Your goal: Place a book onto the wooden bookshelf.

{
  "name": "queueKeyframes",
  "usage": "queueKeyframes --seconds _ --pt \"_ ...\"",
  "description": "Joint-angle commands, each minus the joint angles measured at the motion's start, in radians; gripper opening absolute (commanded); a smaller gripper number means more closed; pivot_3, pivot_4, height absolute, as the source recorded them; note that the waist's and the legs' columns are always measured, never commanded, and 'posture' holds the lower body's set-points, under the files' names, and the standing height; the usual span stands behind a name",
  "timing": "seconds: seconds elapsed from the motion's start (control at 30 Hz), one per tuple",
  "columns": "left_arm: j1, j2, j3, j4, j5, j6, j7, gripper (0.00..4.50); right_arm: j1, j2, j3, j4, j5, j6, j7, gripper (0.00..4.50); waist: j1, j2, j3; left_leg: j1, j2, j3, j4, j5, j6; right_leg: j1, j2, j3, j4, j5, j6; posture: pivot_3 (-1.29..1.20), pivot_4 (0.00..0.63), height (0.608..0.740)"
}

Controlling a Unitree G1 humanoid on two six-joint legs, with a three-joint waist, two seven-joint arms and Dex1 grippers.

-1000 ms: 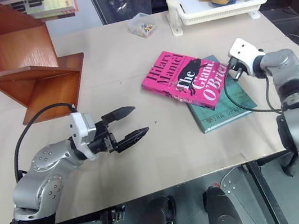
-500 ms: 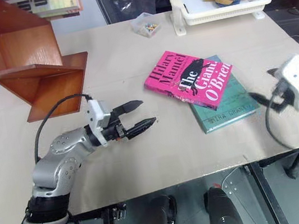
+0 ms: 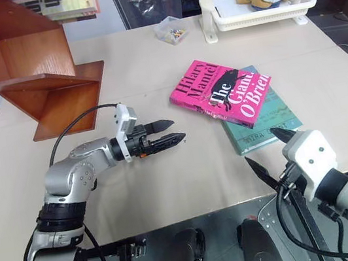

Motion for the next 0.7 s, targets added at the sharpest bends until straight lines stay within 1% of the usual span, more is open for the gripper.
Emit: queueKeyframes --seconds 0.03,0.07,0.2,0.3,0.4,0.47,0.57,0.7 --pt "-0.050 -0.047 0.065 0.010 -0.077 0.117 0.062 4.50 0.018 -0.031 0.035 -0.026 0.042 -0.115 -0.116 4.26 0.001 0.000 0.000 0.000 0.000 0.000 0.000 0.000 -0.001 0.000 0.000 0.000 0.000 0.000 0.000 0.00 0.150 0.740" --pt "-0.053 -0.062 0.074 0.012 -0.086 0.138 0.080 4.50 0.023 -0.036 0.045 -0.026 0.060 -0.143 -0.147 4.26 0.001 -0.001 0.000 0.000 0.000 0.000 0.000 0.002 -0.003 0.000 0.000 0.000 0.000 0.000 0.000 0.00 0.150 0.740" --pt "-0.052 -0.118 0.108 0.010 -0.113 0.199 0.148 4.50 0.050 -0.104 0.090 -0.026 0.067 -0.227 -0.248 4.26 0.000 -0.001 0.000 0.000 0.000 0.000 0.000 0.002 -0.004 0.000 0.000 0.001 -0.001 0.000 0.000 0.00 0.150 0.740" --pt "-0.062 -0.193 0.151 0.042 -0.128 0.257 0.243 4.50 0.054 -0.156 0.143 -0.026 0.065 -0.289 -0.329 4.26 0.003 -0.002 0.000 0.000 0.000 0.000 0.000 0.002 -0.004 0.000 0.000 0.001 -0.001 0.000 0.000 0.00 0.150 0.740" --pt "-0.081 -0.290 0.216 0.086 -0.148 0.305 0.352 4.50 0.034 -0.210 0.187 -0.026 0.066 -0.319 -0.394 4.26 0.004 -0.003 0.000 0.000 0.000 0.000 0.000 0.002 -0.004 0.000 0.000 0.001 0.000 0.000 0.000 0.00 0.150 0.740" --pt "-0.106 -0.353 0.271 0.129 -0.157 0.349 0.434 4.50 0.009 -0.244 0.212 -0.026 0.071 -0.328 -0.430 4.26 0.004 -0.004 0.000 0.000 0.000 0.000 0.001 0.002 -0.004 0.000 0.000 0.001 0.000 0.000 0.000 0.00 0.150 0.740" --pt "-0.135 -0.421 0.335 0.178 -0.159 0.374 0.526 4.50 -0.046 -0.281 0.240 -0.026 0.100 -0.318 -0.474 4.26 0.003 -0.005 0.000 -0.001 -0.001 0.000 0.001 0.002 -0.004 0.000 0.000 0.001 0.000 0.000 0.000 0.00 0.150 0.740" --pt "-0.175 -0.522 0.438 0.257 -0.164 0.374 0.672 4.50 -0.124 -0.282 0.232 -0.026 0.160 -0.244 -0.502 4.26 0.005 -0.006 0.000 -0.001 -0.001 0.000 0.001 0.002 -0.004 0.000 0.000 0.001 -0.001 0.000 0.000 0.00 0.150 0.740"
